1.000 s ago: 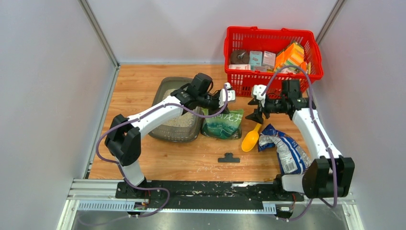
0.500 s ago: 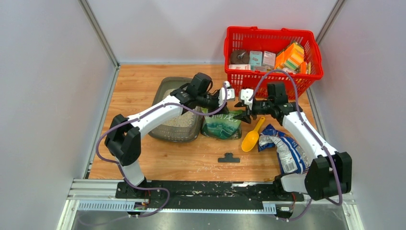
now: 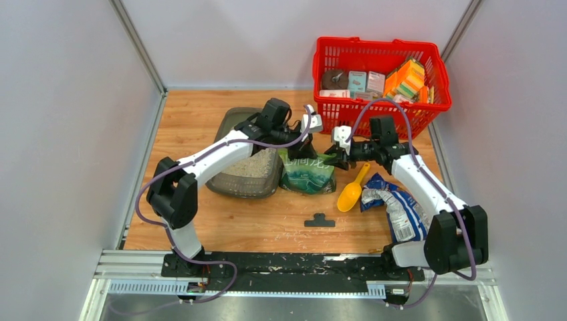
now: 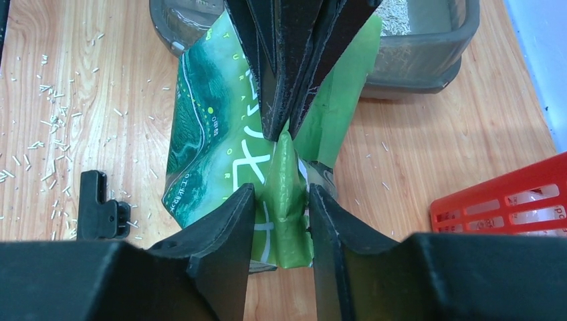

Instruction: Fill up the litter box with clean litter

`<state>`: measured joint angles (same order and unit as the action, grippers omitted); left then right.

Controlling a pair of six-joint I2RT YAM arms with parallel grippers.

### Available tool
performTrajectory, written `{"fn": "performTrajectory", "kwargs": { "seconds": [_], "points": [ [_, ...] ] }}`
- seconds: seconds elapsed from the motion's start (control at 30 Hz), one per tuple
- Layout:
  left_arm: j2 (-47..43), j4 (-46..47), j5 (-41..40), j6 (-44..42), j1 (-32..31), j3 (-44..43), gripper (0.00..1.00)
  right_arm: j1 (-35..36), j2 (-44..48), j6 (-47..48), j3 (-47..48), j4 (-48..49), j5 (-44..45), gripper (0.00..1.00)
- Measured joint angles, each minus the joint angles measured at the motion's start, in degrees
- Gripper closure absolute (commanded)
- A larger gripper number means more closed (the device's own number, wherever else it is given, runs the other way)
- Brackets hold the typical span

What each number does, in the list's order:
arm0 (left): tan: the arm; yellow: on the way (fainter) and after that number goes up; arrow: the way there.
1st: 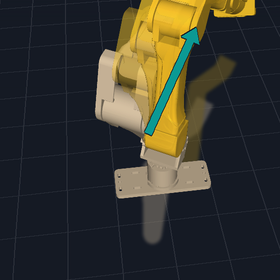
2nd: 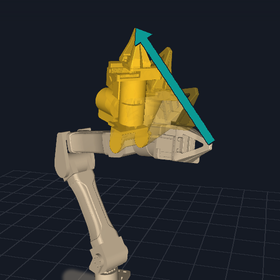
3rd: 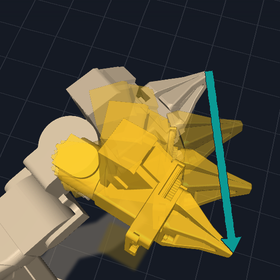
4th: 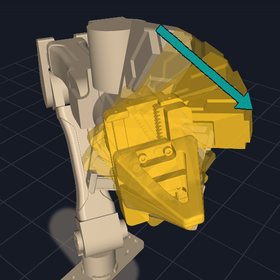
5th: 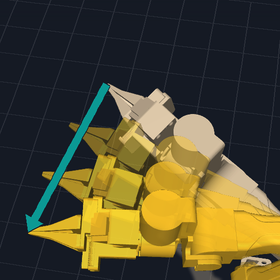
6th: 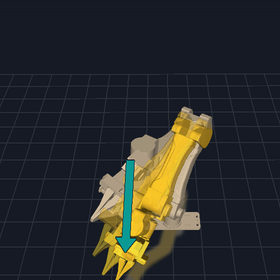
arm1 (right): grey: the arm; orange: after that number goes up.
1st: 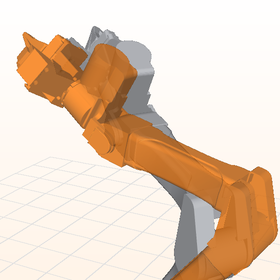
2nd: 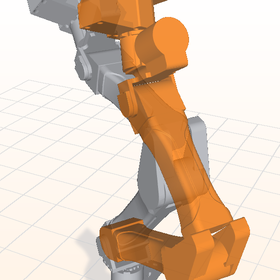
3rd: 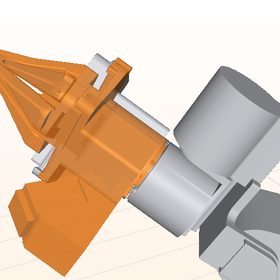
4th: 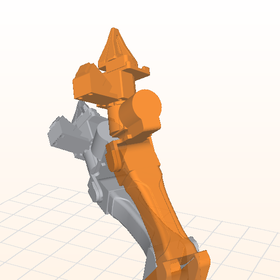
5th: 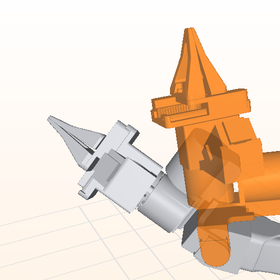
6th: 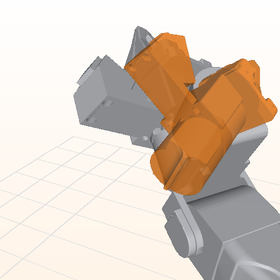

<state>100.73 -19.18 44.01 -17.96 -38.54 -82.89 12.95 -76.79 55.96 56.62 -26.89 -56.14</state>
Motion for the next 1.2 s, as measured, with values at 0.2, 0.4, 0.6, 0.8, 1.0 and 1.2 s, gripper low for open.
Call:
{"fn": "performTrajectory", "kwargs": {
  "seconds": [0.2, 0.4, 0.6, 0.8, 1.0, 1.2],
  "points": [
    [0.28, -0.31, 2.25, 0.94, 0.98, 0.00, 0.99, 0.00, -0.39, -0.26, -0.02, 0.37, -0.31, 0.63],
    [0.61, -1.44, 4.44, 0.72, 2.21, 0.00, 0.70, 0.07, -2.82, -0.72, 0.98, -0.31, -1.57, 0.82],
    [-0.81, -10.91, 4.94, -10.32, 6.08, -1.09, 0.60, -0.55, -5.86, -0.85, 4.52, -6.84, -0.94, 0.87],
    [-3.48, -18.73, 2.58, -25.75, 7.15, 0.52, 0.69, -0.48, -5.90, -2.08, 5.53, -9.64, -0.57, 0.92],
    [-2.97, -22.95, 3.32, -33.07, 7.72, -0.24, 0.99, -0.07, -5.90, -6.40, 6.10, -10.01, 0.20, 0.97],
    [-1.51, -24.30, 7.69, -31.39, 9.90, -0.96, 1.00, -0.15, -6.78, -10.67, 7.19, -10.19, -0.15, 0.99]
  ]
}}
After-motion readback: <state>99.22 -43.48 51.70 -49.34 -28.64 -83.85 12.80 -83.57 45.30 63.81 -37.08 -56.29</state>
